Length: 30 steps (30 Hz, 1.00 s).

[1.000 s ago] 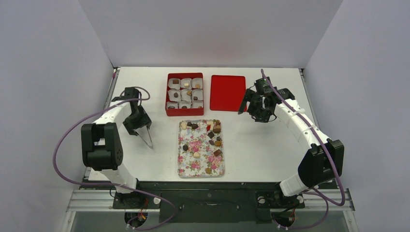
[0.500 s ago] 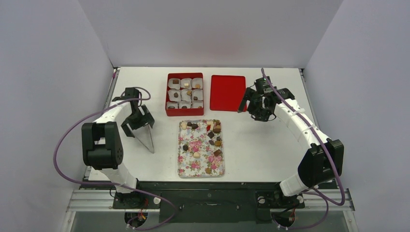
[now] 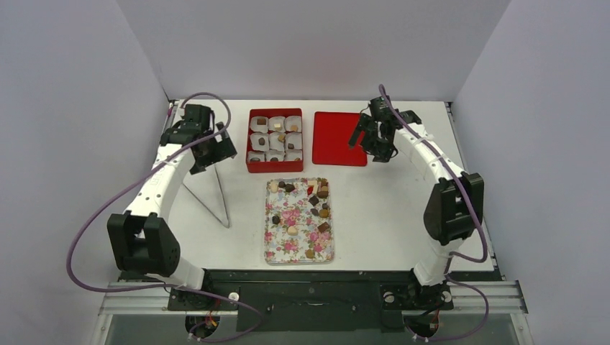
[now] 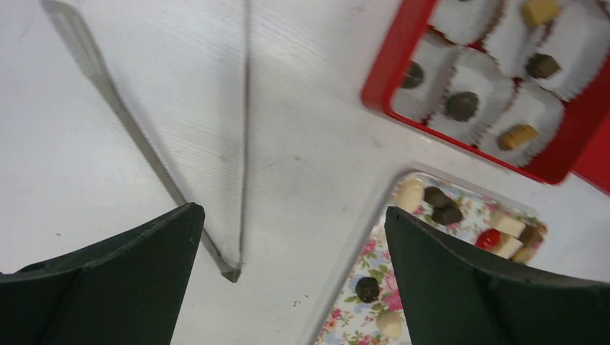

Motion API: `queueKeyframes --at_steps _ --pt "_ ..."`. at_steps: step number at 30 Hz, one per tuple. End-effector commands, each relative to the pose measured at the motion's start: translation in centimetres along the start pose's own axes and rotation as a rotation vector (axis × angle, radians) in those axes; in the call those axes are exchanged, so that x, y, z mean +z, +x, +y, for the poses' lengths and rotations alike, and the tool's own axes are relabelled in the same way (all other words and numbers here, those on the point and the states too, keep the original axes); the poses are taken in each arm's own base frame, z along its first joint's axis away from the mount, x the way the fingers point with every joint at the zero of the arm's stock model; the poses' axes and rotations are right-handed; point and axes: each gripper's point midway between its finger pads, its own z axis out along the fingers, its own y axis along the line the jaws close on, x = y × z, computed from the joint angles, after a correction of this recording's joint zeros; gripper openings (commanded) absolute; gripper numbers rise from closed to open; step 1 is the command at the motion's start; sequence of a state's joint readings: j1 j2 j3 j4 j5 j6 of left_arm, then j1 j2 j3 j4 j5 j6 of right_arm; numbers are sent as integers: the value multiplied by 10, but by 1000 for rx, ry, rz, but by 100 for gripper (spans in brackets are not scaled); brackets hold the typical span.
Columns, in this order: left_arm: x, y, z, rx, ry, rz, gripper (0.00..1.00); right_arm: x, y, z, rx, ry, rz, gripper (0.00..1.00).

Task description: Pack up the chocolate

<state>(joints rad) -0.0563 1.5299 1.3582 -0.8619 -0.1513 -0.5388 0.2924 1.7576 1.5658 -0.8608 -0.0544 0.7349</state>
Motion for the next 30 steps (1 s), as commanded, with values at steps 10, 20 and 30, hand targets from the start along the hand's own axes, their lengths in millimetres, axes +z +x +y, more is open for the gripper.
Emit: queueKeyframes --at_steps 10,20,30 --pt "-83 22 -116 199 296 -56 98 78 -90 -10 80 116 -111 73" --pt "-96 38 -120 248 343 -22 99 124 -98 -37 8 206 -78 69" --pt "-96 54 -116 276 351 8 99 158 -80 -32 -16 206 -21 56"
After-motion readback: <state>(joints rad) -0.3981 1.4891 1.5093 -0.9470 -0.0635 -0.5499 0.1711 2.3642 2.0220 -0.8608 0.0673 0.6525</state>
